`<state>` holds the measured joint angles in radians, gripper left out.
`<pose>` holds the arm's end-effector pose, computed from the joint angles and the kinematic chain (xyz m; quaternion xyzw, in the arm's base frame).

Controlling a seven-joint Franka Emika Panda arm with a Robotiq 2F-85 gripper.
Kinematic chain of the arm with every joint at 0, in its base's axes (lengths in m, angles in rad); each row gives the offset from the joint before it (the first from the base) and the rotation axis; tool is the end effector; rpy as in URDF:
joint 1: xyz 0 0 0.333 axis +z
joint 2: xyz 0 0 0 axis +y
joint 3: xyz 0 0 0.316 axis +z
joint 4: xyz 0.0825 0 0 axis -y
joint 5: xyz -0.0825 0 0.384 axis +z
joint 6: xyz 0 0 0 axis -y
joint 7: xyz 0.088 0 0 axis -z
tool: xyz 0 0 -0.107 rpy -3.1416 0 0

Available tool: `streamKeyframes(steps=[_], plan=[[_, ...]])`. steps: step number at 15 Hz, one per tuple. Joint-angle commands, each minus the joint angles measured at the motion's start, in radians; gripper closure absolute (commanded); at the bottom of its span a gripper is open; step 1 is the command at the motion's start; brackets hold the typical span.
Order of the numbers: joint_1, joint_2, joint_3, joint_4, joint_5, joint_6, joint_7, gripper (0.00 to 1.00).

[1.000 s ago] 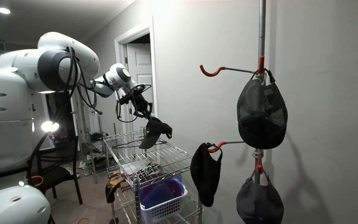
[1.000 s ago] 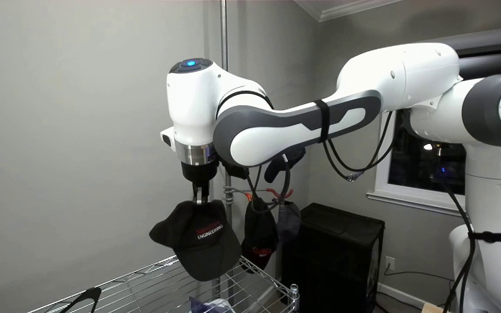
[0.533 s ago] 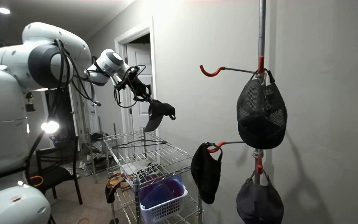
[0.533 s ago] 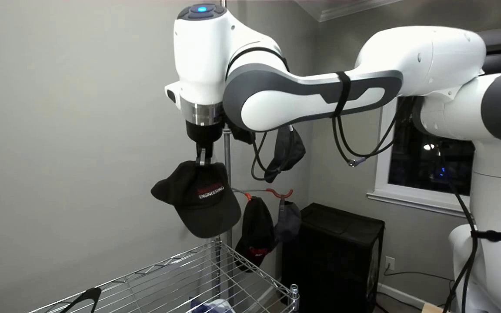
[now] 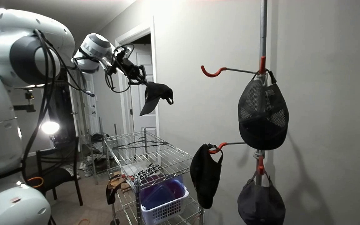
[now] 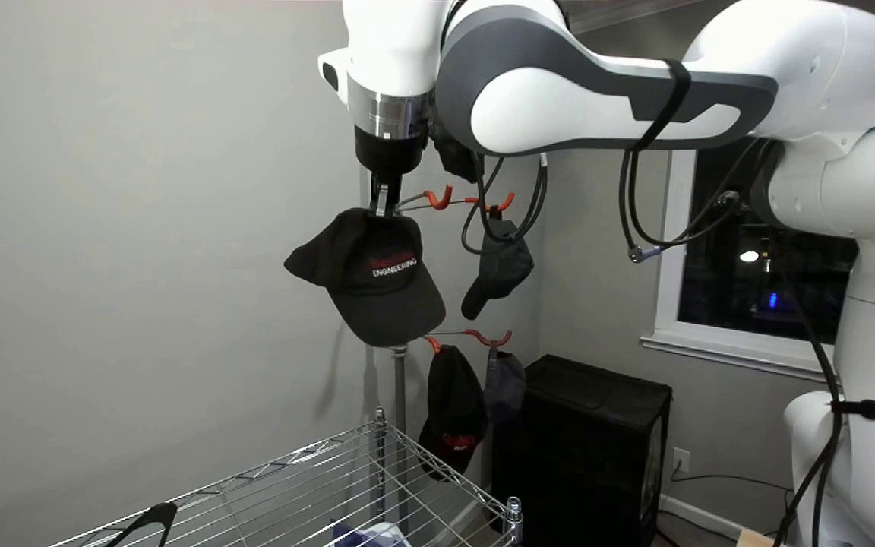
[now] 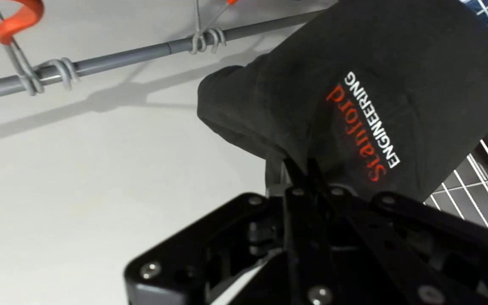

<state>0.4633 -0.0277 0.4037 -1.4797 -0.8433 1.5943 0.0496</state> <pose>0.4087 0.3669 0.7197 0.8406 0.3436 0.2404 0.3428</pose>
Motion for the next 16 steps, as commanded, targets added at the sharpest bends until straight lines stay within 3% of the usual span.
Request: streamKeyframes(steps=[1, 8, 16], plan=[[-0.007, -0.044, 0.035, -0.023, -0.131, -0.067, 0.051, 0.97], [-0.048, -0.109, 0.016, -0.123, -0.273, -0.043, 0.072, 0.97], [-0.147, -0.228, -0.085, -0.242, -0.360, 0.154, 0.099, 0.97]])
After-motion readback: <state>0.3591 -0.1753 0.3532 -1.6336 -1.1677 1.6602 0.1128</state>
